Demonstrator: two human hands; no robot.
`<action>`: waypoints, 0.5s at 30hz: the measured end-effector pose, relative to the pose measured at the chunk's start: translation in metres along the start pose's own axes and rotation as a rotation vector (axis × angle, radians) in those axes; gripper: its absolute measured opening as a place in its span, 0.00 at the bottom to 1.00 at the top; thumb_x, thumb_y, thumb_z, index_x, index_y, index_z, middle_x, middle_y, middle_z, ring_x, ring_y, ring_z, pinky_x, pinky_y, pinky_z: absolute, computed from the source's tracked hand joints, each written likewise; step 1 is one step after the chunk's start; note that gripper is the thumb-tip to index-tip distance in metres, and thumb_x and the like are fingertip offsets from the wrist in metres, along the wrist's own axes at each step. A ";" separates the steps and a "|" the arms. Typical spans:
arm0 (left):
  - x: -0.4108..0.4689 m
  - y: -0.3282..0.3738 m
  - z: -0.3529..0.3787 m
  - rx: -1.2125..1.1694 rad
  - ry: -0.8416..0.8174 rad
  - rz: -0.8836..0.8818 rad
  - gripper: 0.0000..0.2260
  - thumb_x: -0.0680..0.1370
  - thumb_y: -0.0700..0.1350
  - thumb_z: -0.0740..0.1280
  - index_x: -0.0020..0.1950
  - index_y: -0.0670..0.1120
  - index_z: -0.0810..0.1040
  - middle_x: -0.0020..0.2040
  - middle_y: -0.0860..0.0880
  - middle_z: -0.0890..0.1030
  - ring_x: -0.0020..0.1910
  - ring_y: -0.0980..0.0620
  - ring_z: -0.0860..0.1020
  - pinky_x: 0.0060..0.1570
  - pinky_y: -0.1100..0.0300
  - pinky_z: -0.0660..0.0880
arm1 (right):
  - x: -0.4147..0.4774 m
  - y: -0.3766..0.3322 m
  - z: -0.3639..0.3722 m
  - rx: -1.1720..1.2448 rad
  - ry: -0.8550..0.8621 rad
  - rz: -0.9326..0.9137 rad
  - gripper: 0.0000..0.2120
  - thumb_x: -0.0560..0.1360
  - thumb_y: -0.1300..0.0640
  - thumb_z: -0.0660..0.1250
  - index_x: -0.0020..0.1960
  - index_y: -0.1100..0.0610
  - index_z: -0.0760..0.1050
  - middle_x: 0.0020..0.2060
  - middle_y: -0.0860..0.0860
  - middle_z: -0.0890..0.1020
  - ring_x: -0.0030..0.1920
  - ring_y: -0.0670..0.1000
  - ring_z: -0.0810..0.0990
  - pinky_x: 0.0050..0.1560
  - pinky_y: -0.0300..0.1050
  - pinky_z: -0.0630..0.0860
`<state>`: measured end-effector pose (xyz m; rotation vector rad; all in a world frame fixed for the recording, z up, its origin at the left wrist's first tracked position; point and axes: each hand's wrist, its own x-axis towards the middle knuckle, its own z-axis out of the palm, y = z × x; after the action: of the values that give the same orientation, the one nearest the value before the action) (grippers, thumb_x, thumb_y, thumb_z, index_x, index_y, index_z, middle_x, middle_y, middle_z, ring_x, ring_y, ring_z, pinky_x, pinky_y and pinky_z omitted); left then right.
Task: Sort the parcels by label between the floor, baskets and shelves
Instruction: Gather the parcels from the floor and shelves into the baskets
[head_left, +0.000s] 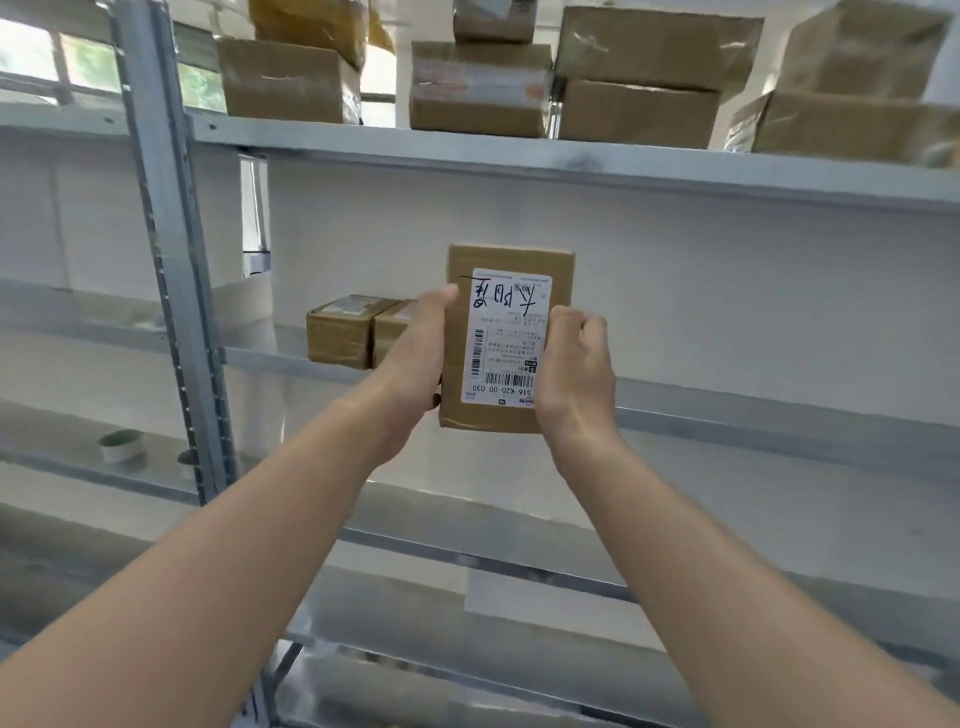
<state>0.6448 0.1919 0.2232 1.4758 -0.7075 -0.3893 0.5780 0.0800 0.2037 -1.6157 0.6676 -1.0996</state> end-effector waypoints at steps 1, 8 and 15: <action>0.003 0.003 0.003 0.003 -0.029 0.008 0.28 0.83 0.64 0.48 0.32 0.73 0.81 0.37 0.63 0.85 0.53 0.52 0.81 0.69 0.43 0.70 | 0.000 -0.002 -0.004 -0.004 0.027 -0.005 0.16 0.87 0.42 0.54 0.64 0.51 0.73 0.50 0.46 0.83 0.51 0.46 0.81 0.52 0.54 0.82; 0.016 0.004 0.028 -0.029 -0.269 0.051 0.27 0.85 0.60 0.48 0.43 0.58 0.85 0.35 0.59 0.85 0.35 0.60 0.84 0.51 0.53 0.74 | -0.018 0.000 -0.037 -0.002 0.277 0.011 0.14 0.87 0.46 0.57 0.66 0.51 0.74 0.50 0.41 0.82 0.50 0.39 0.78 0.39 0.36 0.72; -0.012 -0.006 0.082 -0.089 -0.548 0.059 0.23 0.86 0.58 0.47 0.46 0.57 0.79 0.31 0.61 0.83 0.31 0.63 0.82 0.46 0.57 0.73 | -0.068 0.003 -0.101 -0.130 0.509 0.050 0.13 0.88 0.46 0.55 0.66 0.50 0.74 0.51 0.43 0.83 0.50 0.40 0.80 0.34 0.29 0.71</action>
<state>0.5845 0.1364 0.2110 1.2655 -1.1476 -0.7848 0.4585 0.0923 0.1842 -1.4195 1.1240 -1.4720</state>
